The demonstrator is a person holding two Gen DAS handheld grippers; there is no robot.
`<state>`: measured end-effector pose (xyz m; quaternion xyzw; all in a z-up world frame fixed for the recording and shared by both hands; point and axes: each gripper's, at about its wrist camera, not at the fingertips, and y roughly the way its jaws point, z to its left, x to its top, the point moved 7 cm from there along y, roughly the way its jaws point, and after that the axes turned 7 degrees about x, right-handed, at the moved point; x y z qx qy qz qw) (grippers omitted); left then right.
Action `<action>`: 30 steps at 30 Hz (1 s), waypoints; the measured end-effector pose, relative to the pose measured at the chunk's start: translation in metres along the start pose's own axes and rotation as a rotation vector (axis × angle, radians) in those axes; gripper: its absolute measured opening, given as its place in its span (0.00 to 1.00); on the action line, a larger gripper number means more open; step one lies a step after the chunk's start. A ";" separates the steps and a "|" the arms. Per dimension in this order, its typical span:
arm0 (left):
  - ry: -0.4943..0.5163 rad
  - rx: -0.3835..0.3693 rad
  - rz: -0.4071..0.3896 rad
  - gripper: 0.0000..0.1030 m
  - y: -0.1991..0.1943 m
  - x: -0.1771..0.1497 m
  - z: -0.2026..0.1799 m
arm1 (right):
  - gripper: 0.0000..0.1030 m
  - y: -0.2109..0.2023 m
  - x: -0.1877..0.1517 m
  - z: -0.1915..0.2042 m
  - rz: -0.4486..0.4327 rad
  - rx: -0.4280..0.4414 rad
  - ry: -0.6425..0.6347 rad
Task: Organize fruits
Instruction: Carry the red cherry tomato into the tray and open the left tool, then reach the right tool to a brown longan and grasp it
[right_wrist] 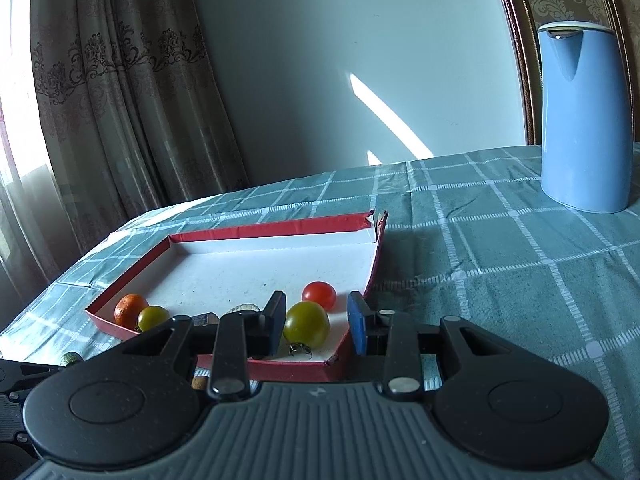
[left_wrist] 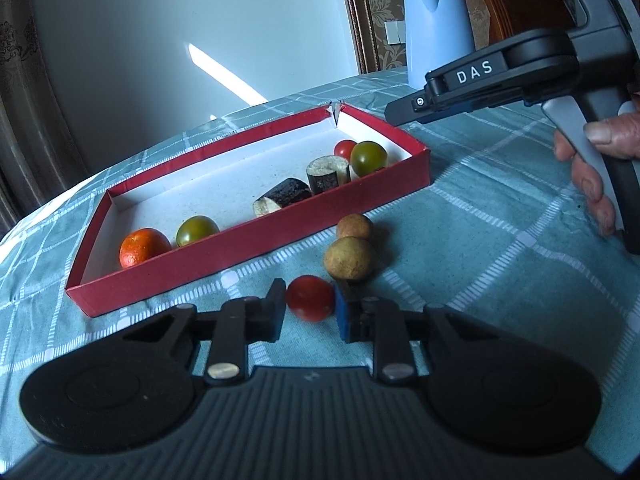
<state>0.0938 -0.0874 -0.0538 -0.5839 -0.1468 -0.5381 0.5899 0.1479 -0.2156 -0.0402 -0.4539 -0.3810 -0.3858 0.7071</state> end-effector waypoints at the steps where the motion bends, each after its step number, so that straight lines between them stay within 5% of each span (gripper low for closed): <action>1: 0.001 0.008 -0.004 0.22 -0.002 0.001 0.001 | 0.32 0.000 0.000 0.000 -0.002 0.000 0.000; 9: -0.109 0.122 -0.073 0.23 -0.001 0.041 0.043 | 0.32 0.004 -0.004 0.002 0.014 0.008 0.003; 19: -0.166 0.200 -0.018 0.29 0.046 0.055 0.062 | 0.32 0.009 -0.010 0.010 0.061 0.050 -0.014; 24: -0.184 0.227 -0.025 0.41 0.033 0.045 0.068 | 0.32 0.008 -0.019 0.029 0.099 0.126 -0.066; 28: -0.238 0.251 -0.023 0.73 0.009 0.029 0.079 | 0.41 -0.002 -0.032 0.064 0.128 0.265 -0.161; 30: -0.287 0.283 -0.002 0.79 0.000 0.017 0.086 | 0.41 -0.006 -0.042 0.083 0.140 0.299 -0.253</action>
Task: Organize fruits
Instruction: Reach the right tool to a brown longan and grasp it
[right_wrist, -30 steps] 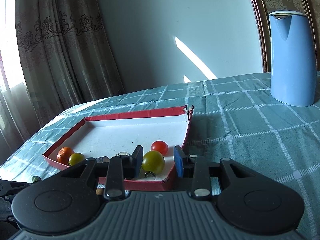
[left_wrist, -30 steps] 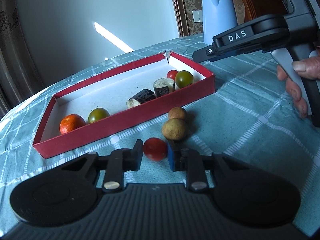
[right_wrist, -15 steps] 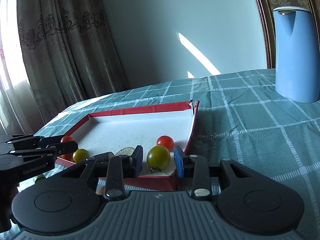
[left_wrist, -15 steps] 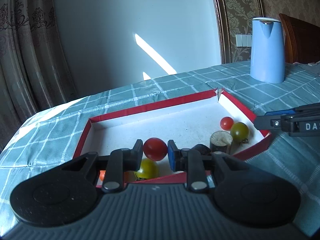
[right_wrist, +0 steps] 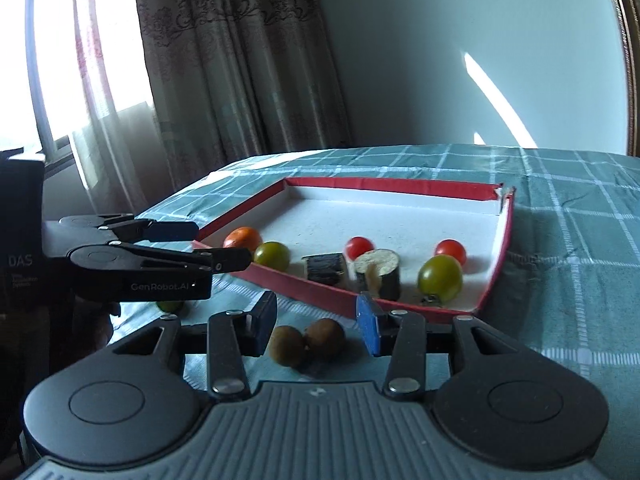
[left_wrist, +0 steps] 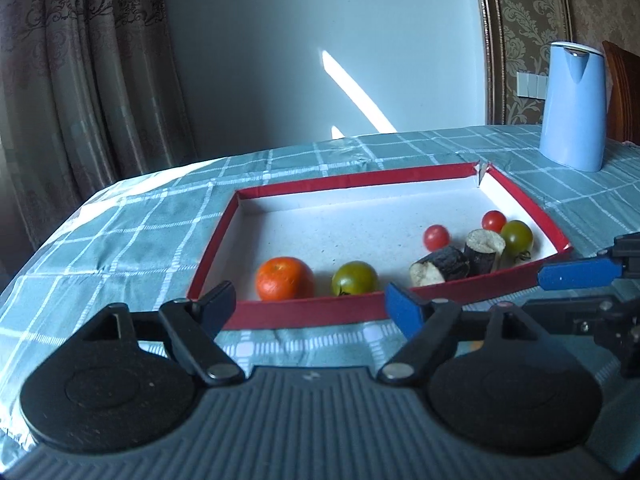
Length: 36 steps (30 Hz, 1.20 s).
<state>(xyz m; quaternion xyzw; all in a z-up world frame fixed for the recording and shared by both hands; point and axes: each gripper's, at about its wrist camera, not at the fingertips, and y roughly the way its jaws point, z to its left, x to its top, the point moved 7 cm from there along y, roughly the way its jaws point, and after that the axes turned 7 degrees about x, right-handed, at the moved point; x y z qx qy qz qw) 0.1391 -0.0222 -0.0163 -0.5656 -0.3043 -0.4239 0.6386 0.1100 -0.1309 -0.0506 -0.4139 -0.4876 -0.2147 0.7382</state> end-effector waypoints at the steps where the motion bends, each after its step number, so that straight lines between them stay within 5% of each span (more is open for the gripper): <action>1: -0.019 -0.009 0.010 0.80 -0.003 -0.006 0.005 | 0.41 0.002 -0.003 0.010 0.011 0.014 -0.048; 8: -0.123 0.014 0.068 0.81 -0.006 -0.033 0.034 | 0.41 0.019 -0.018 0.043 0.081 -0.049 -0.209; 22: -0.134 -0.012 0.075 0.84 -0.006 -0.042 0.036 | 0.41 0.041 -0.019 0.015 0.158 -0.125 -0.077; 25: -0.134 -0.013 0.075 0.84 -0.006 -0.042 0.036 | 0.30 0.043 -0.018 0.014 0.151 -0.134 -0.064; 36: -0.126 0.000 0.079 0.84 -0.006 -0.042 0.035 | 0.30 0.013 0.000 0.017 0.014 -0.106 -0.009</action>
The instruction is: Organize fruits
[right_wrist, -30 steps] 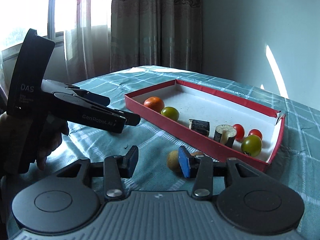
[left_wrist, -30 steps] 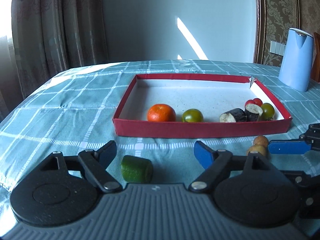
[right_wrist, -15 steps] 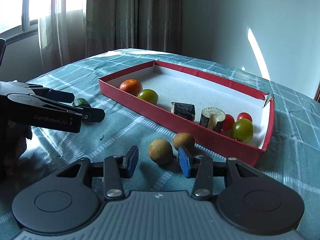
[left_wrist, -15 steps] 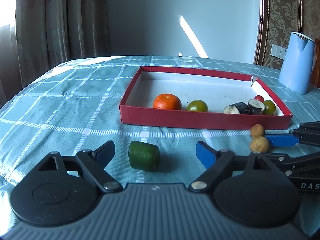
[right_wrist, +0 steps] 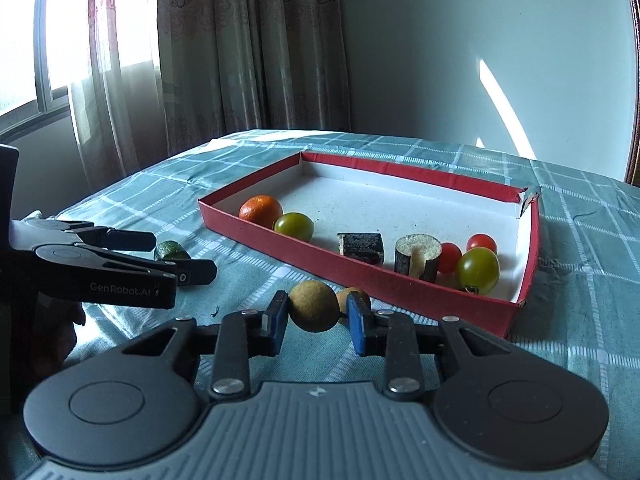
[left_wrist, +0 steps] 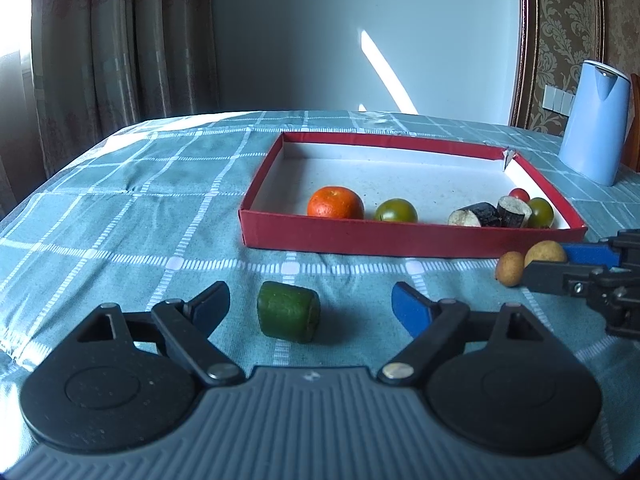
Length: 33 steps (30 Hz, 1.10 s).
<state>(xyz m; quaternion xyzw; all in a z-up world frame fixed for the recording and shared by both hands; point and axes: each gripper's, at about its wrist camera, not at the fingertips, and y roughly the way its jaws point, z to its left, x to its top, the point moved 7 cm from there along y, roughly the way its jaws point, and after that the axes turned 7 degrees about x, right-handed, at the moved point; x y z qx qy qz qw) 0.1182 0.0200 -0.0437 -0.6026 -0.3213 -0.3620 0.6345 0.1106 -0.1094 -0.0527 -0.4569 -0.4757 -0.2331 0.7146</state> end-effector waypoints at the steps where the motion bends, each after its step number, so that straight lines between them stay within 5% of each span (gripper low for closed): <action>1: -0.001 -0.001 0.002 0.84 0.000 0.000 -0.001 | 0.30 -0.004 0.005 -0.002 -0.023 -0.006 0.004; 8: 0.048 -0.007 -0.016 0.85 -0.004 0.002 -0.024 | 0.30 -0.020 0.038 -0.030 -0.134 -0.060 0.044; 20: 0.167 -0.083 -0.046 0.88 -0.010 0.011 -0.102 | 0.30 -0.014 0.054 -0.087 -0.156 -0.141 0.117; 28: 0.219 -0.066 -0.011 0.87 0.008 0.014 -0.138 | 0.30 -0.023 0.056 -0.096 -0.201 -0.127 0.154; 30: 0.228 -0.057 0.022 0.76 0.016 0.012 -0.144 | 0.30 -0.026 0.056 -0.095 -0.209 -0.117 0.153; 32: 0.193 -0.093 0.045 0.45 0.021 0.013 -0.145 | 0.30 -0.029 0.057 -0.095 -0.223 -0.114 0.155; 33: 0.178 -0.111 0.059 0.39 0.022 0.013 -0.145 | 0.30 -0.031 0.057 -0.095 -0.229 -0.112 0.159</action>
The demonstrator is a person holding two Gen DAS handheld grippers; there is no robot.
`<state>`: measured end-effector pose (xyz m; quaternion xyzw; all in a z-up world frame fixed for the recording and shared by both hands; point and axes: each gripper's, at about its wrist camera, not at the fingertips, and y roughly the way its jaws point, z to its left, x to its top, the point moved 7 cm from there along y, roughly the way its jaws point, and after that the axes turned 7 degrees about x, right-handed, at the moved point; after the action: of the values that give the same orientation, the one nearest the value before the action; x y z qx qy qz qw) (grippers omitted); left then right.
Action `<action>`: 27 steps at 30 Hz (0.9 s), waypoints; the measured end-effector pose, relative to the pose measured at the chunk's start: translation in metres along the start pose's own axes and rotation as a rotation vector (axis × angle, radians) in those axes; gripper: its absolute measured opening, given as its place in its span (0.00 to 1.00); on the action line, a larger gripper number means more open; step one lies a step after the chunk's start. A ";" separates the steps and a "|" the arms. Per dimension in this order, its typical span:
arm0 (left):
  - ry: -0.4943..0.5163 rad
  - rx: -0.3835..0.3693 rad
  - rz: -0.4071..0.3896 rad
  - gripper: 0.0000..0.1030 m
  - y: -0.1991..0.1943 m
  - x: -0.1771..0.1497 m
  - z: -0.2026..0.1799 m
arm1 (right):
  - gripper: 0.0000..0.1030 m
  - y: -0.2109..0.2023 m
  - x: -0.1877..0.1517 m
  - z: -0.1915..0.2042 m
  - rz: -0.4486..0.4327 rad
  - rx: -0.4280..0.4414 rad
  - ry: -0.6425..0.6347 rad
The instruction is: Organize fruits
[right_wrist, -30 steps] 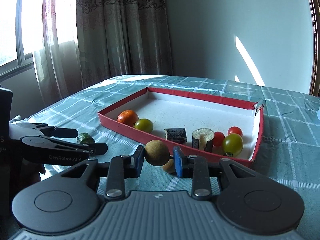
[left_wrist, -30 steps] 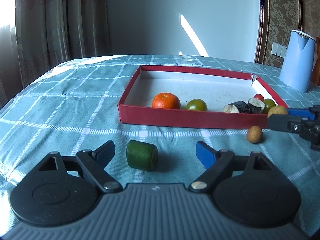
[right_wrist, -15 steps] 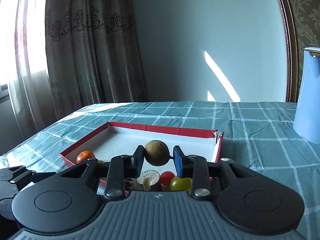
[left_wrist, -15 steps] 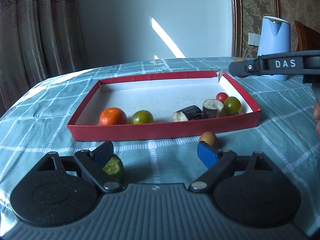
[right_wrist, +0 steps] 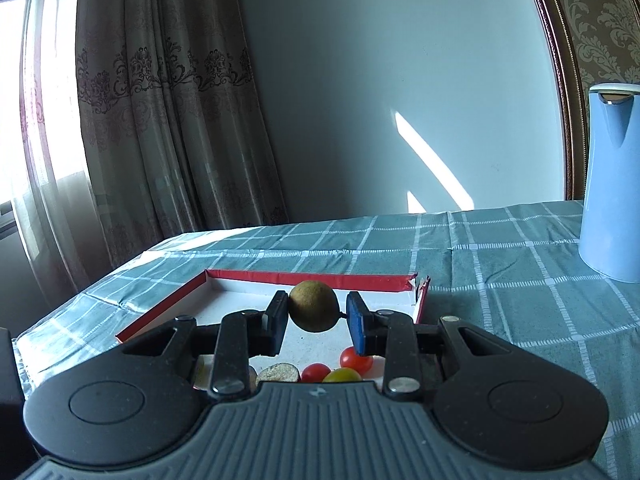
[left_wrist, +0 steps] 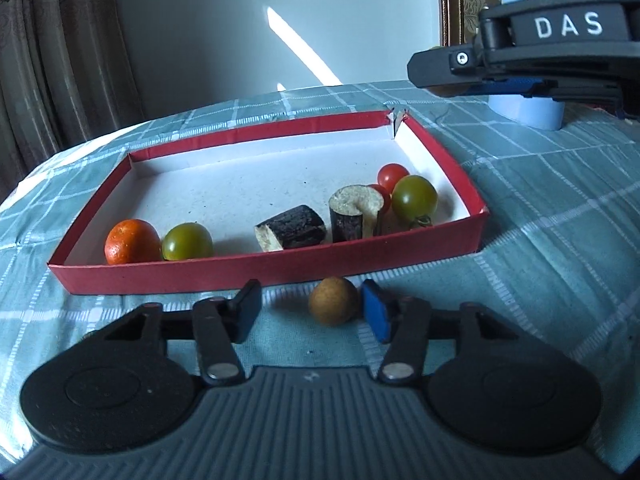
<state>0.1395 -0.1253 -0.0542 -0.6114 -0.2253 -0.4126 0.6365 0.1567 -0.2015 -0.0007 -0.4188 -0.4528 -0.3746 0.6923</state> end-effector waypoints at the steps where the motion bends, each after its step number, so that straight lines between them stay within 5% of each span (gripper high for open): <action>1: -0.007 -0.017 0.003 0.32 0.000 0.000 0.000 | 0.30 -0.001 0.000 -0.001 -0.003 0.002 0.006; 3: 0.017 -0.005 -0.008 0.24 -0.004 -0.001 -0.002 | 0.30 -0.002 0.001 -0.002 -0.005 0.005 0.013; 8: -0.023 -0.004 -0.072 0.24 -0.026 0.005 0.019 | 0.30 -0.007 -0.001 0.004 -0.006 0.024 0.006; 13: -0.096 0.096 -0.143 0.23 -0.030 0.039 0.067 | 0.30 -0.019 -0.012 0.016 0.023 0.054 -0.012; 18: -0.159 0.173 -0.128 0.23 0.003 0.059 0.101 | 0.30 -0.031 -0.048 0.035 0.100 0.090 -0.042; 27: -0.208 0.166 -0.043 0.23 0.049 0.058 0.109 | 0.30 -0.029 -0.098 0.068 0.233 0.164 -0.068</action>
<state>0.2348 -0.0385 -0.0211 -0.5909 -0.3366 -0.3406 0.6492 0.0793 -0.1359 -0.0701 -0.4229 -0.4532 -0.2389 0.7474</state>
